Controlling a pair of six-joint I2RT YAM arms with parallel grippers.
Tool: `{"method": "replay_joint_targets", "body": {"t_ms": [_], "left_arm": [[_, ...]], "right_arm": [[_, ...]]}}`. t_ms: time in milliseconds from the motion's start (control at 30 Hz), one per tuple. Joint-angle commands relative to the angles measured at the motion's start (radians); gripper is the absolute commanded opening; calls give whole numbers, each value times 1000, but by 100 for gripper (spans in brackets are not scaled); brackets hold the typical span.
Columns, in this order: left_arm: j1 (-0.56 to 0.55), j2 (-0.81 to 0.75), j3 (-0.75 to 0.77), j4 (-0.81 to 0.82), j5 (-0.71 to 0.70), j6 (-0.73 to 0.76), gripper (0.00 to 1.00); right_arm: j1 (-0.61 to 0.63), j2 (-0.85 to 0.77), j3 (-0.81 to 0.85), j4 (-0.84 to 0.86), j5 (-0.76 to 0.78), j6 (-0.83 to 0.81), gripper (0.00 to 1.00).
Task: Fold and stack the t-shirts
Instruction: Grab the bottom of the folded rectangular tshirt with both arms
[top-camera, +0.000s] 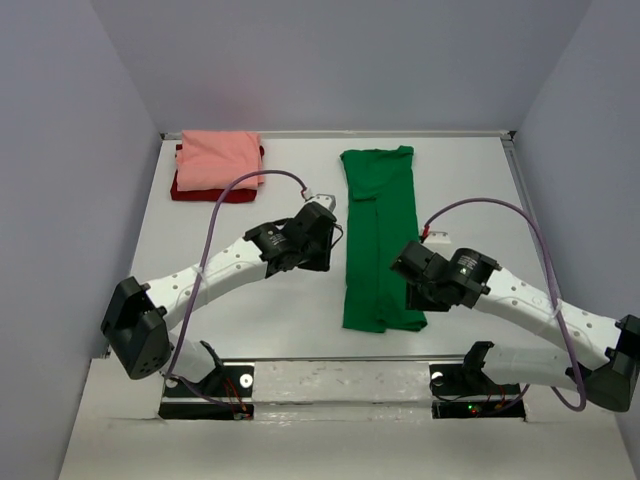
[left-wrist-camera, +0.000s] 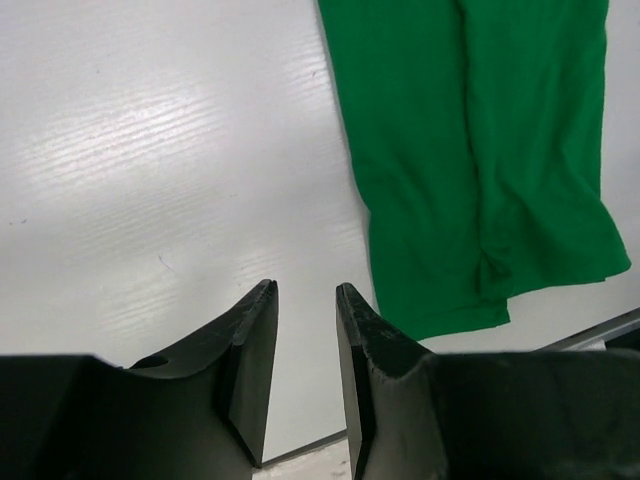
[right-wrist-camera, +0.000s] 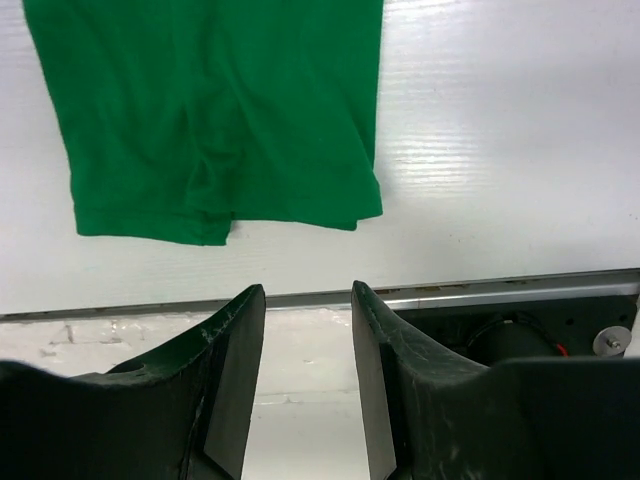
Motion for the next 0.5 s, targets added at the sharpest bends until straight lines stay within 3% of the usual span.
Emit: {"method": "replay_joint_targets", "body": {"t_ms": [0,133,467], "left_arm": [[2,-40,-45,38,38,-23,40],[2,-20,-68,53,101,-21,40],[4,-27,-76,20,104,-20,40]], "right_arm": [[7,19,-33,1,15,39,46],[7,44,-77,48,9,33,46],[7,44,-114,127,-23,19,45]]}}
